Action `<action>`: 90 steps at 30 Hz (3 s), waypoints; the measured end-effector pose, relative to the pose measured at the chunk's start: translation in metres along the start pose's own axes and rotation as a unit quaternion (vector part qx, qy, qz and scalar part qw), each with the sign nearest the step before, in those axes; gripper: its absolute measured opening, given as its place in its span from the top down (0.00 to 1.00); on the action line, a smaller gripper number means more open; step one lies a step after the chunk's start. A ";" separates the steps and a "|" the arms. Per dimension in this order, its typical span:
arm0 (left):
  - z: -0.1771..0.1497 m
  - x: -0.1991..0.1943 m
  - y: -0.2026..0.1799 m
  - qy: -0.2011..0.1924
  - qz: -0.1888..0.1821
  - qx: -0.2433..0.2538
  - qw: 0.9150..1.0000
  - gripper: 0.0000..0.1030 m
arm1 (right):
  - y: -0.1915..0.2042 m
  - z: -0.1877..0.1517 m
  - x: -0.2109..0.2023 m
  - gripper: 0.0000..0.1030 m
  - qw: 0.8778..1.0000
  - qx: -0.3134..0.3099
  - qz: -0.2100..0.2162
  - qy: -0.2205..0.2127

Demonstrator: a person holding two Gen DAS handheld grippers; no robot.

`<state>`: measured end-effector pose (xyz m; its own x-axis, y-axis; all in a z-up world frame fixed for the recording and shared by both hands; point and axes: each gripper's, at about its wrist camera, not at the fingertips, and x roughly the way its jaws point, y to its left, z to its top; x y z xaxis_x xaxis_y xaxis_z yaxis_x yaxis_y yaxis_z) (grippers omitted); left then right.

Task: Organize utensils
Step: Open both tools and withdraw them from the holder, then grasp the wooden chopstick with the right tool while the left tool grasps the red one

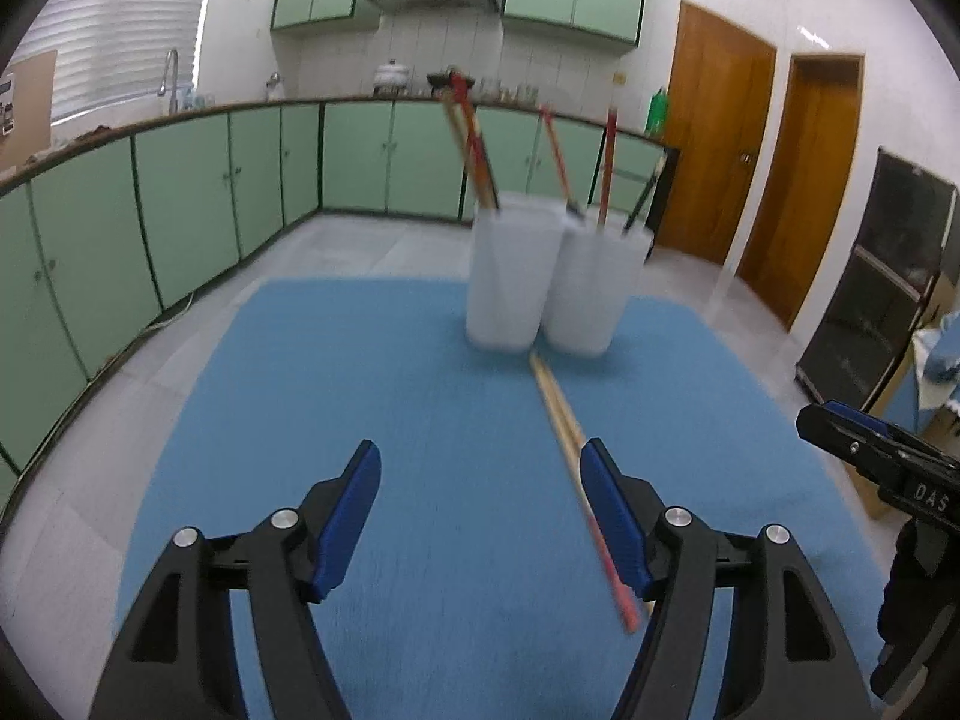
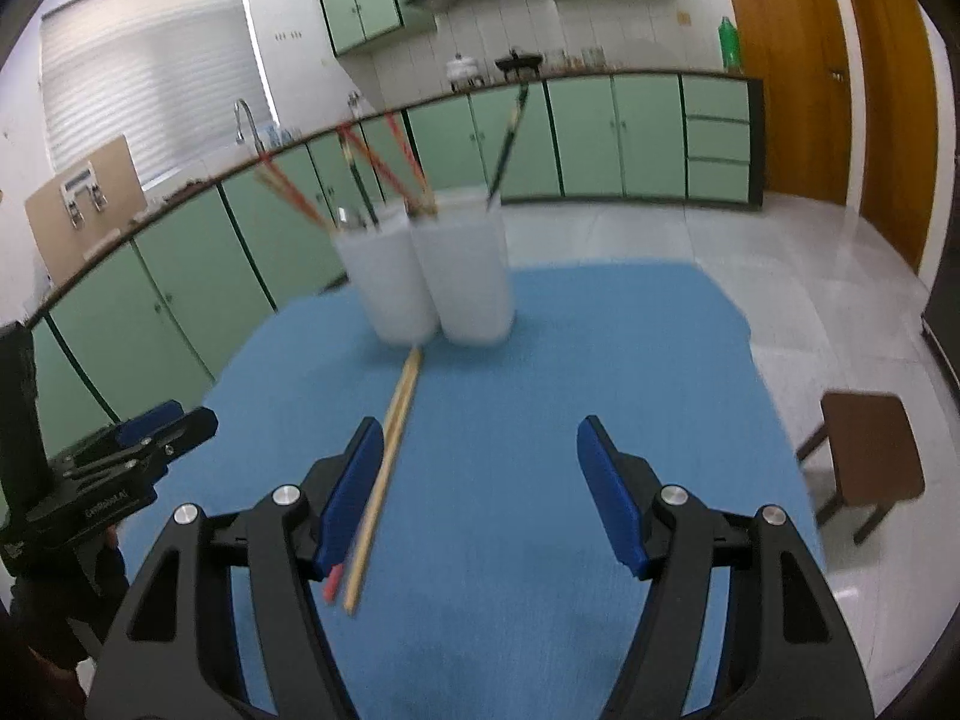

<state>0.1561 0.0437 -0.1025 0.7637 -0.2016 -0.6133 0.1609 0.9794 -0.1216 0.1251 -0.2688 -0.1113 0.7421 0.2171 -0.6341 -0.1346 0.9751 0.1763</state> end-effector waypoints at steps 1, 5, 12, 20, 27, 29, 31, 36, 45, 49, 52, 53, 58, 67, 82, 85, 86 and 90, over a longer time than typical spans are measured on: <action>-0.007 0.002 0.001 0.008 0.001 -0.001 1.000 0.34 | 0.002 -0.006 0.002 0.36 1.000 0.000 -0.002 0.005; -0.034 0.007 0.000 0.034 0.016 0.013 0.999 0.34 | 0.009 -0.026 0.010 0.36 1.000 -0.004 -0.001 0.031; -0.060 0.012 0.000 0.064 0.030 0.027 0.997 0.34 | 0.025 -0.045 0.019 0.36 0.998 -0.021 0.002 0.055; -0.063 0.012 0.003 0.067 0.037 0.023 0.997 0.34 | 0.038 -0.053 0.029 0.37 0.996 -0.029 0.003 0.079; -0.064 0.014 0.004 0.071 0.041 0.021 0.996 0.34 | 0.051 -0.058 0.034 0.44 0.995 -0.047 -0.002 0.088; -0.065 0.014 0.005 0.071 0.042 0.019 0.996 0.34 | 0.054 -0.057 0.038 0.49 0.994 -0.049 0.000 0.094; -0.065 0.014 0.005 0.071 0.041 0.018 0.996 0.34 | 0.055 -0.057 0.041 0.51 0.994 -0.054 -0.001 0.100; -0.065 0.015 0.004 0.074 0.041 0.019 0.996 0.34 | 0.060 -0.058 0.045 0.56 0.992 -0.061 -0.010 0.106; -0.065 0.016 0.005 0.075 0.041 0.015 0.996 0.34 | 0.068 -0.060 0.049 0.74 0.990 -0.084 -0.020 0.109; -0.066 0.016 0.004 0.073 0.043 0.017 0.996 0.34 | 0.072 -0.060 0.049 0.92 0.990 -0.090 -0.012 0.110; -0.066 0.016 0.004 0.074 0.044 0.018 0.996 0.34 | 0.073 -0.061 0.047 0.94 0.990 -0.088 -0.008 0.110; -0.066 0.016 0.004 0.075 0.044 0.019 0.996 0.34 | 0.072 -0.060 0.046 0.94 0.991 -0.084 -0.003 0.109; -0.067 0.018 -0.003 0.079 0.047 0.032 0.995 0.34 | 0.054 -0.059 0.039 0.94 0.993 -0.057 -0.006 0.101; -0.064 0.020 -0.030 0.080 -0.001 0.029 0.996 0.34 | 0.004 -0.055 0.032 0.94 0.994 -0.015 -0.041 0.101; -0.068 0.046 -0.071 0.119 -0.022 0.043 0.992 0.34 | -0.022 -0.056 0.030 0.94 0.994 0.007 -0.024 0.103; -0.067 0.048 -0.073 0.120 -0.012 0.046 0.992 0.35 | -0.023 -0.056 0.031 0.94 0.994 0.006 -0.024 0.103; -0.067 0.048 -0.074 0.121 -0.008 0.048 0.991 0.36 | -0.023 -0.056 0.031 0.94 0.994 0.004 -0.025 0.103; -0.068 0.047 -0.075 0.120 0.013 0.052 0.991 0.45 | -0.022 -0.056 0.032 0.93 0.994 0.002 -0.027 0.103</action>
<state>0.1376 -0.0390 -0.1749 0.6002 -0.1575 -0.7842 0.2171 0.9757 -0.0298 0.1152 -0.2808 -0.1772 0.5978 0.1690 -0.7836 -0.0944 0.9856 0.1405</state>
